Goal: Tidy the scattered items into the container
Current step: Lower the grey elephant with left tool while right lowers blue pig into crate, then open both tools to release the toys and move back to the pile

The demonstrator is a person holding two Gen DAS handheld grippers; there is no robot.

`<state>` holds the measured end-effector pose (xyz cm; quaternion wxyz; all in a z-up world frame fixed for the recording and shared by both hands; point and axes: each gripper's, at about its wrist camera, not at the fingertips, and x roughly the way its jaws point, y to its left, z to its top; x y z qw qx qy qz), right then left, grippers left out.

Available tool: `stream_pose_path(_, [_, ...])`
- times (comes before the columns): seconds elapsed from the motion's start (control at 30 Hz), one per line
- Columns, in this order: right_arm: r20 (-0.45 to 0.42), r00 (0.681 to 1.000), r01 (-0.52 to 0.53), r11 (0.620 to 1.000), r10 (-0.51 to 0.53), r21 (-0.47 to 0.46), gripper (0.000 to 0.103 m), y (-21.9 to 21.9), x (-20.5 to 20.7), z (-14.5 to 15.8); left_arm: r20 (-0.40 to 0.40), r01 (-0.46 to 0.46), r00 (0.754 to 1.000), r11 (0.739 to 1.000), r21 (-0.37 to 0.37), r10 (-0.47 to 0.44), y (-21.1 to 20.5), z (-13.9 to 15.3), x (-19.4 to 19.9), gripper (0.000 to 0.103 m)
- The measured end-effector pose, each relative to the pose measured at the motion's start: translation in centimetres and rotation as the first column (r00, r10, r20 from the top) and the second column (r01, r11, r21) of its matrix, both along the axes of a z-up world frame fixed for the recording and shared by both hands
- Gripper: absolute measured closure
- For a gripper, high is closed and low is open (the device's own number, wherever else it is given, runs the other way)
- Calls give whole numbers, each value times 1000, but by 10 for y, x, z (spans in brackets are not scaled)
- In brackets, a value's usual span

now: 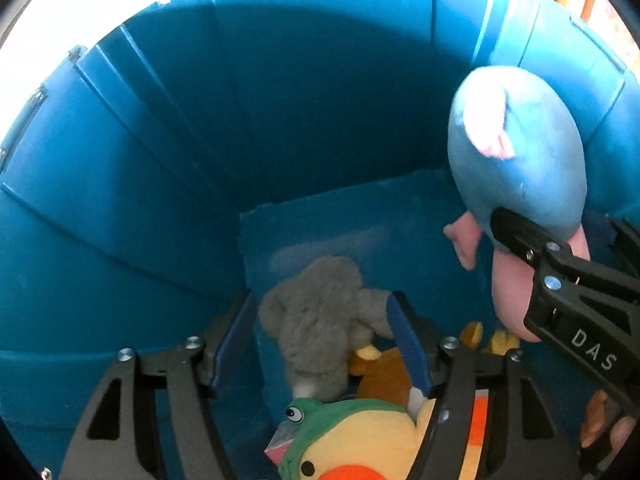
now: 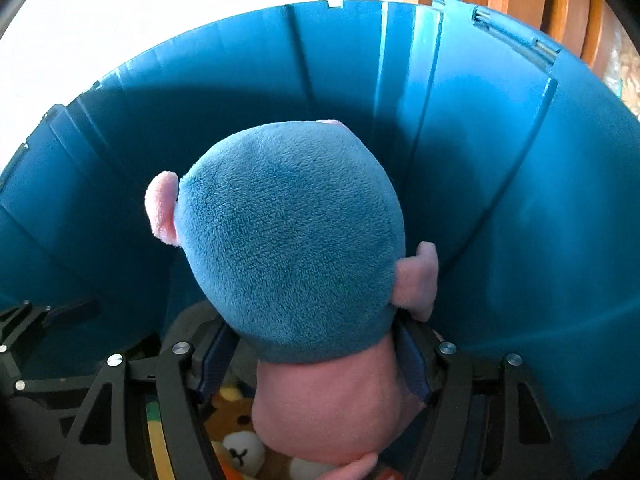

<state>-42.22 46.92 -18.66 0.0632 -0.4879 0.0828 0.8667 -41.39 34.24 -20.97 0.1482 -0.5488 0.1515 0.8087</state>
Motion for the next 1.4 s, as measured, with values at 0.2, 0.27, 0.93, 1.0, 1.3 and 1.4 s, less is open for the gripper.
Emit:
stream_pose_path(0.2, [1, 1000, 4, 999, -4, -43, 27, 1, 4, -2, 8, 24, 1000, 999, -42, -23, 10, -8, 2, 36])
stream_pose_path(0.27, [8, 1000, 7, 999, -7, -53, 25, 1, 6, -2, 11, 27, 1000, 999, -42, -26, 4, -12, -5, 36])
stream_pose_path(0.93, [23, 999, 46, 997, -44, -66, 19, 31, 5, 8, 37, 31, 999, 999, -37, -30, 12, 5, 19, 36])
stream_pose_path(1.0, [47, 998, 34, 996, -30, -78, 19, 22, 2, 8, 31, 19, 999, 1000, -21, -18, 8, 13, 23, 36])
stream_pose_path(1.3, [-19, 999, 28, 989, -31, -143, 19, 16, 31, 73, 56, -91, 995, 991, 100, 86, -34, 68, 48, 36])
stream_pose_path(1.4, [-44, 999, 18, 993, -23, -113, 17, 15, 53, 103, 6, -52, 999, 990, 131, 51, -46, 98, 72, 36])
